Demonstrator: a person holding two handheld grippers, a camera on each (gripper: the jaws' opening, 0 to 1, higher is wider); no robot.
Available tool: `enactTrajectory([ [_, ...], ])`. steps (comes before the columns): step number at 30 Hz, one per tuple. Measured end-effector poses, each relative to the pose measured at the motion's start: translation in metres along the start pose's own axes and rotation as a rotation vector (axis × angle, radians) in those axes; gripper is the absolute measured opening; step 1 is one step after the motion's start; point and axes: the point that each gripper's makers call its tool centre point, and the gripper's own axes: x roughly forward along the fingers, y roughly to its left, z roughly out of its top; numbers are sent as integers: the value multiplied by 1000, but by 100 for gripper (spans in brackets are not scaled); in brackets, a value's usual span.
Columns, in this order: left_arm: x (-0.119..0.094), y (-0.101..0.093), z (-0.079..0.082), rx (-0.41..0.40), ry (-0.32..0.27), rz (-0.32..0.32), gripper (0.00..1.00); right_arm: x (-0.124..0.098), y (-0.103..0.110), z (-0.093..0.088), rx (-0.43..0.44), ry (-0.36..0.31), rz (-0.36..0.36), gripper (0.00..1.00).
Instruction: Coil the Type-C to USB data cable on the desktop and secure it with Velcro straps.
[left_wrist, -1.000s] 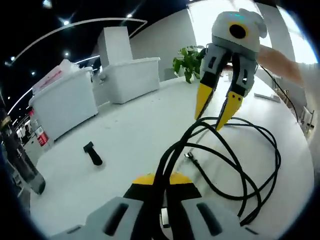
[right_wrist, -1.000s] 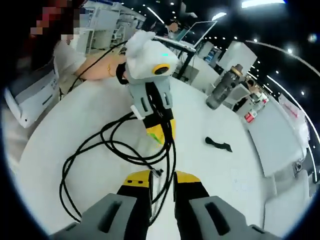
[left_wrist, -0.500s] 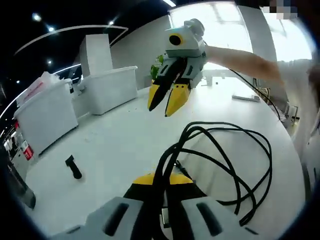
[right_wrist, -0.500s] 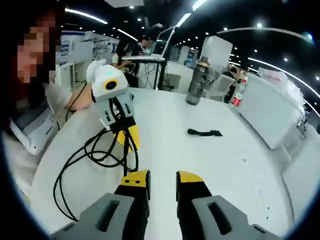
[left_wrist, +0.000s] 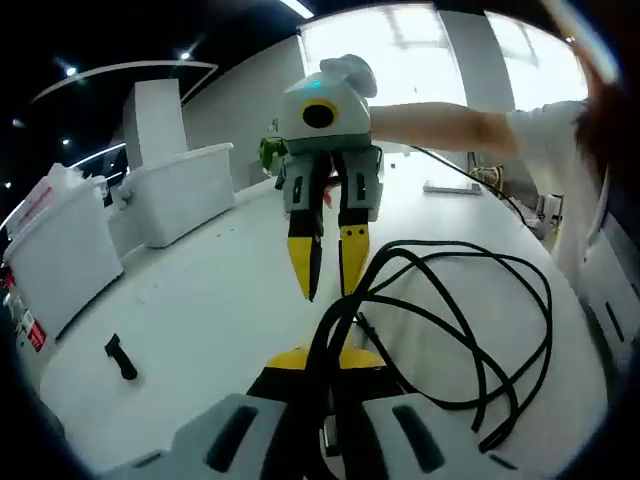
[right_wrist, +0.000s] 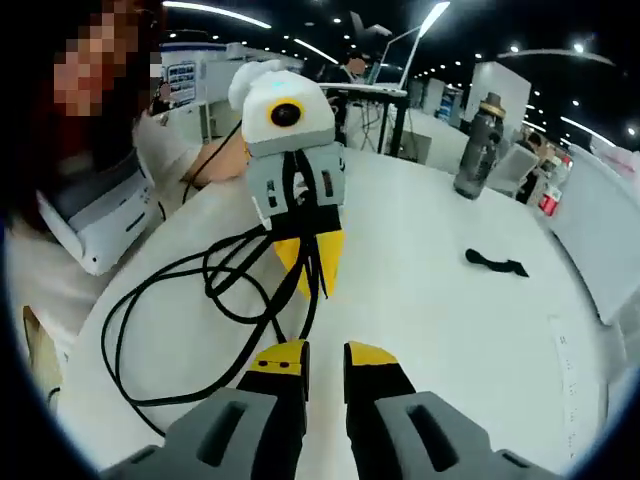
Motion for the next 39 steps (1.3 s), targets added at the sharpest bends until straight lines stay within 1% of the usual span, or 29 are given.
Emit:
enactTrajectory([
  [2, 2, -4, -1, 11, 7, -13, 7, 2, 12, 2, 15, -16, 58, 13],
  [3, 2, -6, 0, 22, 7, -24, 7, 3, 15, 0, 21, -11, 68, 13],
  [5, 1, -12, 3, 35, -7, -47, 7, 11, 23, -9, -5, 28, 94, 13],
  [7, 2, -15, 2, 65, 5, -57, 7, 13, 26, -10, 15, 28, 122, 13],
  [10, 2, -14, 2, 70, 11, -57, 7, 13, 27, -9, 17, 27, 139, 12],
  [12, 2, -15, 2, 73, 9, -59, 7, 14, 32, -10, 25, 36, 160, 11],
  [14, 1, -16, 3, 81, 10, -65, 7, 13, 31, -9, 22, 44, 161, 11],
  [15, 1, -15, 2, 83, 12, -63, 7, 11, 30, -7, 17, 52, 151, 11],
  [17, 0, -15, 2, 86, 15, -63, 7, 6, 22, 0, 19, 44, 96, 11],
  [18, -1, -15, 2, 89, 14, -64, 7, -1, 23, 5, 10, 33, 97, 11],
  [19, -1, -16, 2, 93, 12, -67, 7, -8, 22, 14, 2, -13, 92, 11],
  [20, -2, -17, 3, 102, 10, -71, 7, -16, 19, 20, 1, -45, 78, 11],
  [21, -3, -18, 4, 116, 6, -74, 7, -24, 9, 19, 14, -51, 18, 11],
  [22, -3, -19, 7, 128, -2, -79, 7, -31, -4, 14, 25, -43, -51, 11],
  [23, -4, -20, 8, 130, -7, -83, 7, -32, -7, 8, 36, -29, -74, 11],
  [24, -5, -22, 10, 134, -13, -92, 7, -32, -8, 3, 45, -19, -79, 11],
  [25, -6, -25, 12, 146, -23, -100, 7, -27, -2, -5, 50, 5, -63, 11],
  [26, -6, -28, 14, 156, -29, -109, 7, -23, 4, -13, 37, 39, -44, 11],
  [28, -6, -33, 16, 185, -40, -129, 7, -12, 21, -21, 16, 62, 9, 11],
  [31, -6, -40, 16, 204, -43, -156, 7, -3, 45, -22, 36, 58, 99, 11],
  [34, -6, -42, 16, 210, -46, -170, 7, -3, 55, -23, 16, 62, 132, 11],
  [37, -7, -43, 16, 219, -50, -180, 7, -5, 60, -25, 58, 61, 170, 11],
  [39, -7, -43, 16, 219, -50, -180, 7, -4, 59, -24, 83, 49, 177, 10],
])
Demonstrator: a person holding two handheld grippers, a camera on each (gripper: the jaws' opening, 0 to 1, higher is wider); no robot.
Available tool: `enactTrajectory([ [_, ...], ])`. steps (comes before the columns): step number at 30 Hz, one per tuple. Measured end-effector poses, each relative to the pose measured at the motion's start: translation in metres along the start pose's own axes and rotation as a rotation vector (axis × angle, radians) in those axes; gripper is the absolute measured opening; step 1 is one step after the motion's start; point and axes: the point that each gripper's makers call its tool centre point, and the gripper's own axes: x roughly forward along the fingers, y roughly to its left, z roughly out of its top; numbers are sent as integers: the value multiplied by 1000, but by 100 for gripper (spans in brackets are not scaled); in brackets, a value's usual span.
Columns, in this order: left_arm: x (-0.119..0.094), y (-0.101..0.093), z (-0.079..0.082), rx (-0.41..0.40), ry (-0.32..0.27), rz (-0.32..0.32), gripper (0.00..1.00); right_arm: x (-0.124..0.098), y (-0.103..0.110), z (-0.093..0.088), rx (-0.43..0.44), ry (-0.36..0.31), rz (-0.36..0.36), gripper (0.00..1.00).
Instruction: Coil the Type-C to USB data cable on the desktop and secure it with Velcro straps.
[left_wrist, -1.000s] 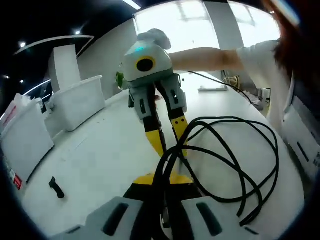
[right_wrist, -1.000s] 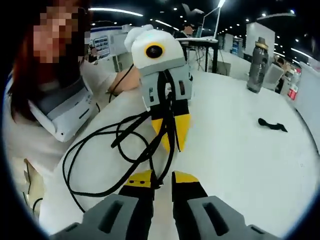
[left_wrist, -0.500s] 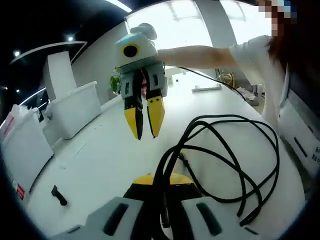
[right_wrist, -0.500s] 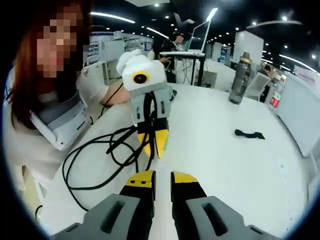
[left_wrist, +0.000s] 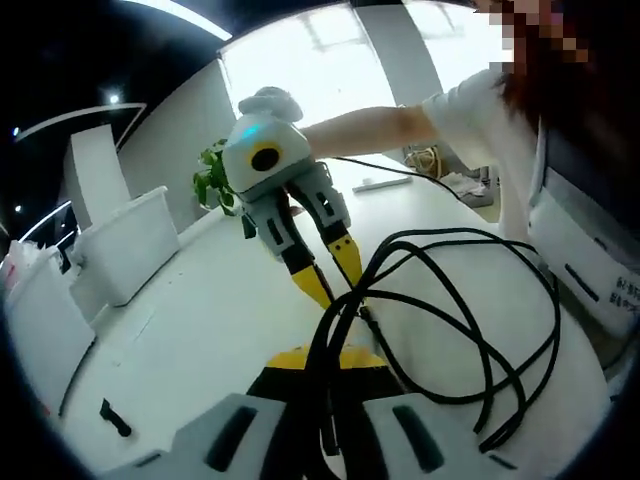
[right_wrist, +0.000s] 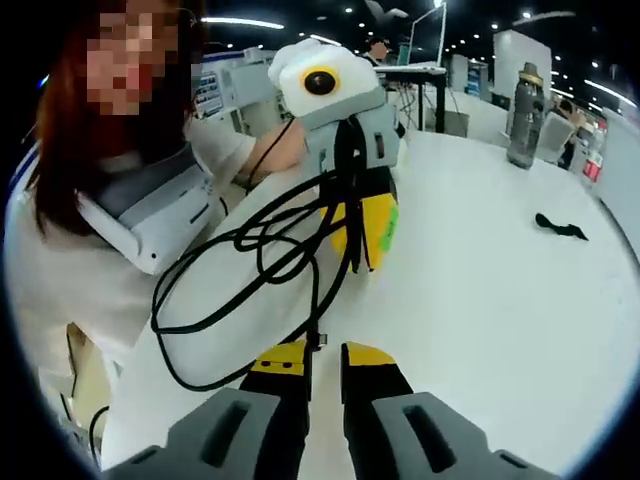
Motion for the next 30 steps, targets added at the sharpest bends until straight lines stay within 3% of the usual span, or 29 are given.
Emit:
enactTrajectory([
  [4, 1, 0, -2, -2, 9, 2, 7, 5, 2, 0, 4, -1, 21, 10],
  [7, 1, 0, -2, 0, 11, 2, 7, 12, 3, -1, -34, -3, 29, 10],
  [8, 1, 0, -3, 0, 13, 3, 7, 14, 2, 4, -85, -25, 33, 10],
  [10, 1, 1, -4, -2, 20, 5, 7, 15, 1, 3, -88, -11, 20, 9],
  [15, 2, -1, -3, -5, 20, -1, 7, 17, -10, 7, -152, -19, -31, 8],
  [21, 8, -5, -14, -86, 80, -3, 10, 22, -33, 17, -194, -50, -152, 6],
  [24, 6, -5, -18, -144, 96, 22, 13, 25, -36, 21, -201, -61, -173, 6],
  [26, 5, 3, -20, -216, 108, 84, 19, 27, -37, 23, -199, -66, -178, 5],
  [30, 6, -1, -18, -168, 118, 80, 19, 29, -38, 26, -215, -58, -201, 6],
])
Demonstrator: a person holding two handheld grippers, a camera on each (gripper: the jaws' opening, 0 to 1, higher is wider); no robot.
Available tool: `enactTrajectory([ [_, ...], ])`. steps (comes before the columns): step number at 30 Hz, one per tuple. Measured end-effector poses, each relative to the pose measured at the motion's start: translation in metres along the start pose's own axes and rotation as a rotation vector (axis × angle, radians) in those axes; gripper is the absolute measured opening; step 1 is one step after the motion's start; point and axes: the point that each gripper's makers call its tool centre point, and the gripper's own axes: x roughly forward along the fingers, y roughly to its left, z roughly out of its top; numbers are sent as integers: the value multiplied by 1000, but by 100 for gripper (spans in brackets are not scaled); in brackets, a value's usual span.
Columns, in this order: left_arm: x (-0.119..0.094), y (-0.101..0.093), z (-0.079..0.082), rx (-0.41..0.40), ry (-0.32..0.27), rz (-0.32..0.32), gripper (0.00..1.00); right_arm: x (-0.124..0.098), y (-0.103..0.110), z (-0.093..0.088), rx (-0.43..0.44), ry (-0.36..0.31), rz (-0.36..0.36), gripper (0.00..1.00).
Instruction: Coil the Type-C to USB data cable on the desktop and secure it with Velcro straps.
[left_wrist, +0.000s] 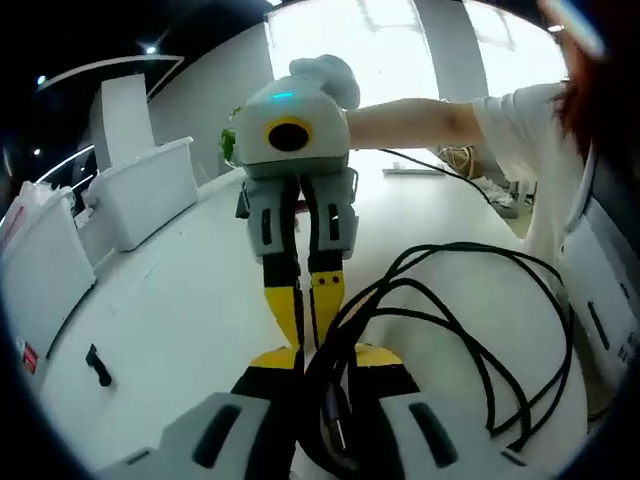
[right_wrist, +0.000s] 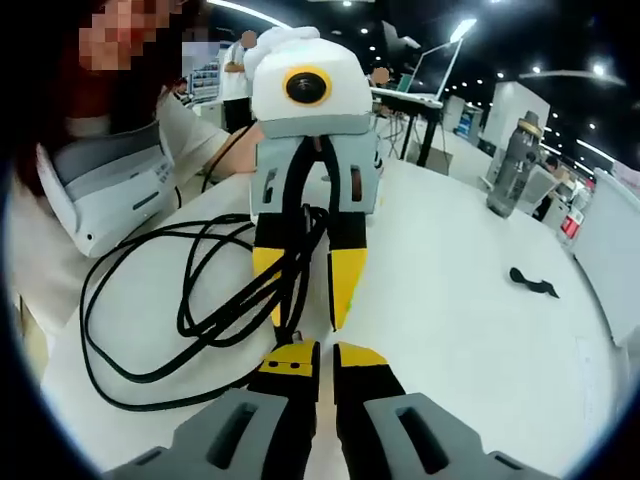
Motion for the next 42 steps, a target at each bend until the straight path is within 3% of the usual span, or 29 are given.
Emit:
enactTrajectory([
  [3, 0, 3, -3, 2, 10, 4, 18, -10, -15, -5, -54, 51, -89, 6],
  [4, -1, 4, -14, 49, 76, 2, 17, -16, -20, -3, -44, 41, -123, 6],
  [5, 5, 4, -8, 4, 17, 27, 17, -23, -23, 2, -19, 20, -146, 6],
  [6, 7, 1, -13, -8, 51, 9, 17, -31, -26, 7, 29, -2, -178, 6],
  [9, 9, 5, -15, -11, 57, 14, 17, -53, -40, 18, 267, -57, -349, 11],
  [11, 13, 8, -15, -40, 58, 30, 17, -54, -30, 31, 312, -93, -367, 23],
  [12, 15, 9, -15, -61, 58, 40, 17, -50, -21, 35, 310, -75, -354, 29],
  [14, 18, 11, -15, -84, 60, 51, 17, -38, -4, 30, 332, 19, -369, 30],
  [19, 20, 12, -14, -115, 72, 79, 17, -17, 23, -11, 466, 279, -392, 30],
  [23, 15, 12, -14, -92, 102, 114, 18, -19, 21, -14, 507, 301, -413, 24],
  [27, 12, 11, -14, -81, 108, 109, 19, -14, 23, -18, 492, 321, -385, 16],
  [29, 9, 10, -14, -56, 112, 97, 21, -15, 21, -20, 443, 344, -356, 8],
  [32, 2, 10, -15, -8, 104, 81, 22, -13, 18, -20, 369, 356, -313, 6],
  [34, 1, 8, -6, -65, 32, 51, 22, -13, 14, -19, 291, 369, -287, 5],
  [38, 1, 10, 7, -174, -56, 26, 22, -6, 12, -13, -3, 392, -153, 6],
  [40, 5, 12, 3, -167, -28, 41, 24, -2, 14, -10, -159, 413, -54, 6],
  [42, 10, 2, -4, -155, 6, 11, 24, 1, 9, -8, -304, 437, -7, 6],
])
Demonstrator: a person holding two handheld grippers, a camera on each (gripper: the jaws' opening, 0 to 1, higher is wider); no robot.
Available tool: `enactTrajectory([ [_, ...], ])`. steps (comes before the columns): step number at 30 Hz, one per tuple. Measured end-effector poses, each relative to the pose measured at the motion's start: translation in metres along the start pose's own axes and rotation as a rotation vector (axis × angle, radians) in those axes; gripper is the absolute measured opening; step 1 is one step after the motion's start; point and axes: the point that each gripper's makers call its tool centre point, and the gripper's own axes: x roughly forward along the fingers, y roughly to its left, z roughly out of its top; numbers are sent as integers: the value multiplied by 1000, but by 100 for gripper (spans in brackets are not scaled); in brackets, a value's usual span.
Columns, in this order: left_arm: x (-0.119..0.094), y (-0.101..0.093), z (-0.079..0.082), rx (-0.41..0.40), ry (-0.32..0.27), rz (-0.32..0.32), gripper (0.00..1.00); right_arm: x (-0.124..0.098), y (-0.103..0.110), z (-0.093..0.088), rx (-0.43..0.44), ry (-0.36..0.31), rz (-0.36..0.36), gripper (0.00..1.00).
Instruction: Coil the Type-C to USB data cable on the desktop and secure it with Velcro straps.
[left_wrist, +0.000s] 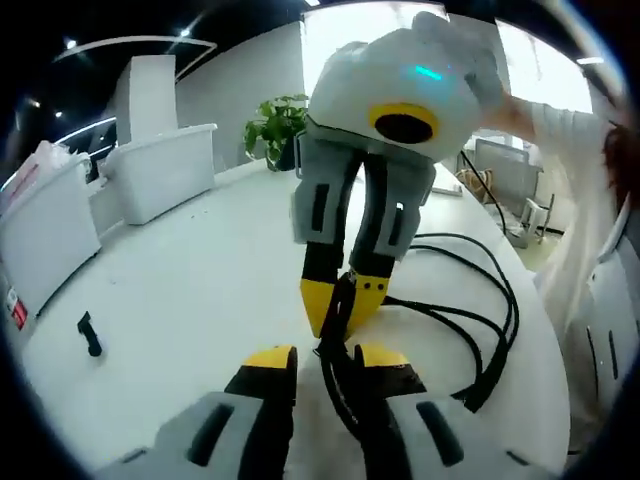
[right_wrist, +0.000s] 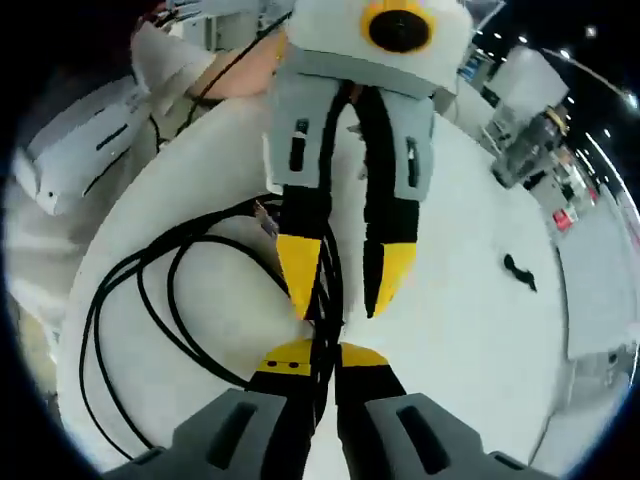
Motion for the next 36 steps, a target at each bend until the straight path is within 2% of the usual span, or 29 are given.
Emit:
enactTrajectory([
  [1, 1, -1, 2, -4, -6, 2, 22, 1, -2, -1, -33, 8, 5, 6],
  [2, 1, 2, 1, -23, 6, 24, 22, 2, -5, -1, 25, 4, -9, 6],
  [6, -2, 11, 0, -56, 12, 74, 14, -8, -15, -13, 350, 0, -141, 11],
  [8, -2, 11, -1, -64, 16, 84, 14, -23, -20, -14, 535, -98, -226, 12],
  [9, -2, 12, -1, -74, 21, 96, 14, -30, -16, -14, 625, -144, -225, 12],
  [10, -2, 12, -1, -93, 29, 108, 14, -40, -14, -17, 742, -197, -248, 14],
  [11, -2, 13, -1, -106, 36, 123, 14, -49, -16, -26, 879, -241, -313, 18],
  [13, -2, 14, -1, -139, 47, 154, 14, -66, -5, -47, 1110, -280, -413, 29],
  [14, -1, 14, -1, -145, 50, 159, 14, -70, 0, -50, 1172, -302, -453, 33],
  [15, -1, 14, -2, -158, 53, 168, 14, -73, 11, -56, 1282, -330, -499, 38],
  [17, -1, 15, -2, -170, 52, 174, 14, -69, 27, -58, 1345, -314, -508, 51],
  [18, -1, 15, -3, -175, 50, 179, 14, -64, 35, -61, 1357, -276, -522, 59],
  [19, 0, 15, -3, -179, 49, 183, 14, -60, 39, -67, 1349, -211, -556, 68],
  [20, 0, 16, -3, -185, 49, 190, 14, -56, 40, -68, 1334, -183, -598, 73],
  [21, 1, 16, -2, -188, 50, 196, 14, -49, 46, -74, 1326, -88, -597, 77],
  [22, 1, 15, -2, -180, 50, 202, 14, -47, 47, -75, 1315, -61, -604, 79],
  [23, 1, 15, -2, -176, 50, 206, 14, -46, 46, -78, 1317, -37, -639, 79],
  [25, 1, 15, -2, -164, 52, 217, 14, -45, 46, -81, 1413, -35, -651, 80],
  [26, 1, 15, -2, -161, 52, 219, 14, -47, 42, -84, 1406, -42, -667, 78],
  [28, 1, 16, -2, -157, 51, 222, 14, -48, 43, -90, 1446, -11, -692, 72],
  [32, -1, 17, -3, -156, 50, 216, 14, -47, 42, -88, 1438, 8, -682, 70],
  [36, -2, 14, -4, -74, 63, 197, 16, -47, 40, -86, 1387, -10, -628, 65],
])
